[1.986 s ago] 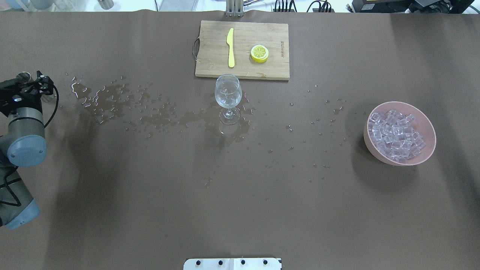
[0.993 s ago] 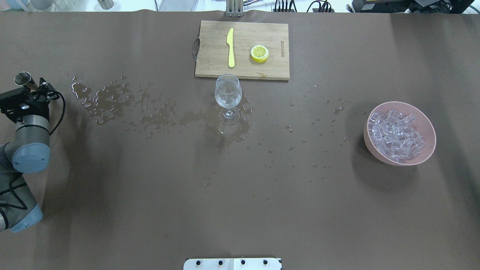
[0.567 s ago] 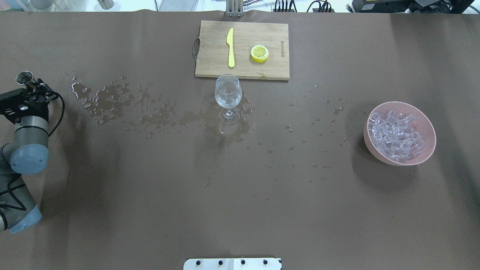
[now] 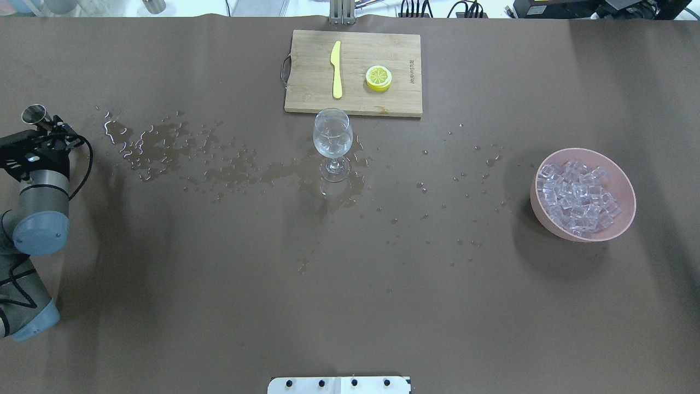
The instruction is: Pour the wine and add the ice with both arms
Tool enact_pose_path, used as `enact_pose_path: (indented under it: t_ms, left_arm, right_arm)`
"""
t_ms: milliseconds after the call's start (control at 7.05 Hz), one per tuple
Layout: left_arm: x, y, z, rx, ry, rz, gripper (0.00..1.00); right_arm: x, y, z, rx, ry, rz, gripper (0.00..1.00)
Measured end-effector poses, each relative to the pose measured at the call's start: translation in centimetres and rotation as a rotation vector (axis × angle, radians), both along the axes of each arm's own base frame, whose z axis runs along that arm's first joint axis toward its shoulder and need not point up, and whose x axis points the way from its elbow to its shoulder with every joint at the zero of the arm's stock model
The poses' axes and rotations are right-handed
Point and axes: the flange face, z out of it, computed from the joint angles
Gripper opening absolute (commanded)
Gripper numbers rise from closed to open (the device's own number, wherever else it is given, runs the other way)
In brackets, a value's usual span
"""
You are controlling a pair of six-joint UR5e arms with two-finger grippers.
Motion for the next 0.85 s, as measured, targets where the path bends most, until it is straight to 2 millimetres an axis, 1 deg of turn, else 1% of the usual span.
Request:
enact_pose_path:
  t_ms: [142,284,426,709,851]
  left_arm:
    - [0.0,0.0,-0.1,0.003,0.004,0.001,0.15]
    - [-0.1,0.0,-0.3,0.01,0.013,0.001,0.04]
    - [-0.1,0.1,-0.5,0.017,0.022,0.002,0.0]
    - [-0.1,0.1,-1.4,0.033,0.044,0.004,0.0]
    - [-0.1,0.1,-2.3,0.049,0.054,0.011,0.0]
  right_arm:
    - [0.0,0.0,0.0,0.0,0.0,0.0,1.0]
    - [0.0,0.0,-0.1,0.001,0.0,0.0,1.0]
    - [0.0,-0.1,-0.1,0.002,0.0,0.0,1.0]
    - [0.0,-0.1,-0.1,0.002,0.0,0.0,1.0]
    - [0.0,-0.1,-0.1,0.001,0.0,0.0,1.0]
